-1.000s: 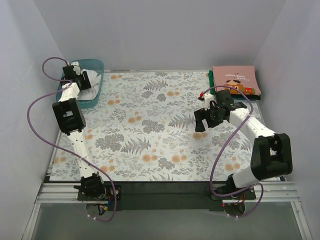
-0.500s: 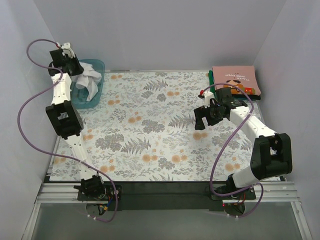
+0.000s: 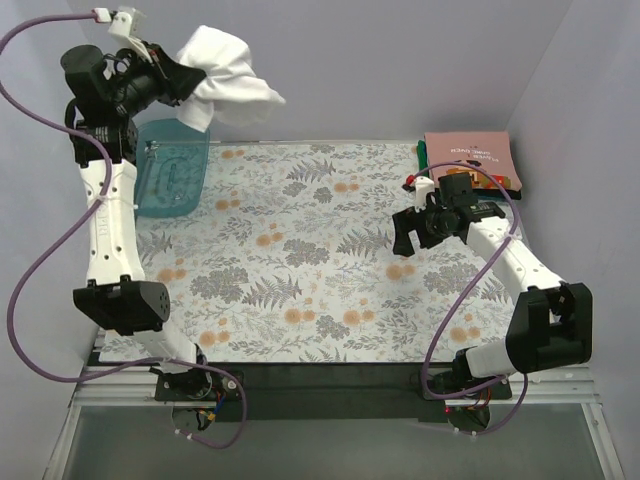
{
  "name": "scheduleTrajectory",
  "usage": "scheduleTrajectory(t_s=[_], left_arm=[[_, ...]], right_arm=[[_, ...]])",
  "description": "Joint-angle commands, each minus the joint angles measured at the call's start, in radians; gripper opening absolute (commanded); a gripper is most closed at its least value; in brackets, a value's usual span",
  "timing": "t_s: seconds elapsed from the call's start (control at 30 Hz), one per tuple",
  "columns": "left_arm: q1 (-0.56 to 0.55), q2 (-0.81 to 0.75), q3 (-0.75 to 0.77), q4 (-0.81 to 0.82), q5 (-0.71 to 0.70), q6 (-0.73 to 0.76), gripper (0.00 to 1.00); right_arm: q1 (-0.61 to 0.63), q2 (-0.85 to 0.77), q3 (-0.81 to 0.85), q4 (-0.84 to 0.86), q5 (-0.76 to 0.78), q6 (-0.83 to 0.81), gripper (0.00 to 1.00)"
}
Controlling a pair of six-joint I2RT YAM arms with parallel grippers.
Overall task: Fold and stack the t-shirts
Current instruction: Move the tshirt to the center of the board, then flatten the tshirt out
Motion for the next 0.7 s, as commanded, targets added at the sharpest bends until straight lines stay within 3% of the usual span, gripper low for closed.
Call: scheduleTrajectory(t_s=[0.0,0.07,0.1,0.17,0.27,0.4,0.53,0.67], left_arm=[[-0.079,-0.084,-0.166,-0.022,0.145,-0.055,0.0],[-0.139,-0.142,-0.378,-0.024,0.199,-0.013,0.01],[-0.197,-0.203,-0.451,-0.036,0.196,0.009,0.32],[-0.209,-0.26,-0.683,0.0,0.188,0.012,0.97],[-0.204,-0.337,-0.866,0.002,0.148,0.026,0.98],[-0.201,-0.366,-0.944,-0.074,0.138,0.122,0.98],[-0.206,-0.362,-1.001,-0.195,0.141,0.338,0.98],[-0.233,-0.345,-1.096,-0.242,0.027,0.48,0.83]], right_arm=[[-0.018,-0.038,0.035,-0.003,-0.013,-0.005,0.98],[-0.03,-0.038,0.036,-0.006,-0.026,-0.005,0.98],[-0.037,-0.04,0.036,-0.007,-0.032,-0.006,0.98],[-0.052,-0.048,0.035,-0.018,-0.041,-0.015,0.98],[-0.061,-0.064,0.029,-0.035,-0.032,-0.037,0.98],[-0.063,-0.065,0.024,-0.066,-0.055,-0.074,0.98],[-0.055,0.001,0.041,-0.112,-0.099,-0.098,0.96],[-0.002,0.058,0.046,-0.109,-0.084,-0.106,0.91]])
